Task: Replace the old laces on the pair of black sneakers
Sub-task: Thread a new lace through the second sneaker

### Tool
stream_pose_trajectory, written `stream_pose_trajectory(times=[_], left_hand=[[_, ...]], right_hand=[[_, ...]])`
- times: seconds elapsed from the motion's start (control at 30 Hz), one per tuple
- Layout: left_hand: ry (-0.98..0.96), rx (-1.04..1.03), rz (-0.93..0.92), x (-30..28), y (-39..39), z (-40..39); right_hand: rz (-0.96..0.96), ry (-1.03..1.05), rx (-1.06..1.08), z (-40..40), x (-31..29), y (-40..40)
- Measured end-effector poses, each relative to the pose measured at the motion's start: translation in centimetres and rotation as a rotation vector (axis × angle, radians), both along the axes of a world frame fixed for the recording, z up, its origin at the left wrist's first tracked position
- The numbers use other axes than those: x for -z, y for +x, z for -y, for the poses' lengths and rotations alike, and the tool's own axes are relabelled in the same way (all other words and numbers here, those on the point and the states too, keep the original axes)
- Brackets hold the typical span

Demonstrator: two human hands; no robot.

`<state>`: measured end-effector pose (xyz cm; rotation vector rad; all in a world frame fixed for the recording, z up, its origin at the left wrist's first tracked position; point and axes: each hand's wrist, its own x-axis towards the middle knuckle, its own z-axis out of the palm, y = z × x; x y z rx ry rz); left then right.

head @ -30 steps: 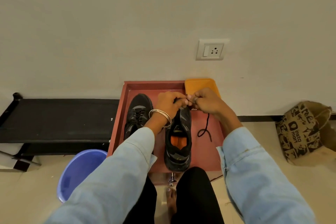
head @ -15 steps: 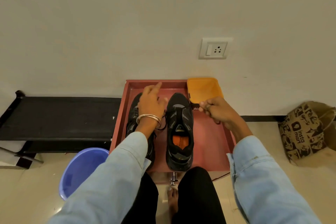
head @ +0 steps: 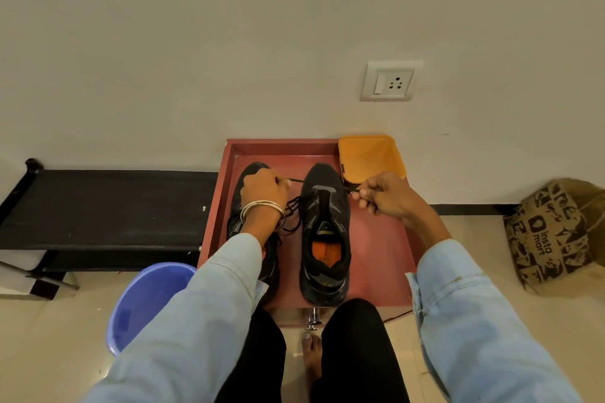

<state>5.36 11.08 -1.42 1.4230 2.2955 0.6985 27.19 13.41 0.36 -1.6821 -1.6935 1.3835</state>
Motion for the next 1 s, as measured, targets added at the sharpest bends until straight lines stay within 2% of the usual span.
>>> stream_pose_trajectory(times=[0.07, 0.1, 0.2, 0.27, 0.33, 0.43, 0.5, 0.6, 0.7, 0.83, 0.9, 1.0], left_hand=[[-0.071, 0.111, -0.105, 0.4, 0.5, -0.1], [-0.039, 0.199, -0.101, 0.4, 0.9, -0.2], [0.136, 0.522, 0.017, 0.1, 2.5, -0.8], [0.194, 0.611, 0.088, 0.1, 3.4, -1.4], [0.252, 0.526, 0.218, 0.2, 3.9, -1.7], [0.287, 0.381, 0.385, 0.5, 4.1, -1.8], [0.272, 0.359, 0.431, 0.8, 3.9, -1.9], [0.211, 0.334, 0.444, 1.8, 3.3, -2.2], [0.161, 0.316, 0.471, 2.8, 2.8, -2.4], [0.092, 0.336, 0.306, 3.6, 2.7, -3.1], [0.04, 0.303, 0.251, 4.1, 2.7, -3.6], [0.001, 0.296, 0.198, 4.7, 3.3, -4.2]], right_hand=[[-0.026, 0.01, 0.033, -0.2, 0.3, -0.7], [-0.057, 0.008, 0.067, -0.3, 0.4, -1.2], [-0.099, 0.031, 0.166, -0.9, 0.4, -2.5], [-0.093, 0.089, 0.2, -1.5, 0.7, -3.3], [-0.113, 0.136, 0.254, -1.9, 1.1, -3.7], [-0.236, 0.085, 0.305, -2.3, 1.4, -3.9], [-0.327, 0.032, 0.289, -2.3, 1.7, -4.0], [-0.348, 0.0, 0.229, -2.2, 2.3, -4.1], [-0.289, 0.002, 0.174, -2.2, 2.9, -4.1], [-0.241, -0.025, 0.232, -2.3, 4.2, -4.3], [-0.101, -0.028, 0.23, -2.2, 5.1, -4.3], [0.144, -0.064, 0.083, -1.3, 5.4, -4.3]])
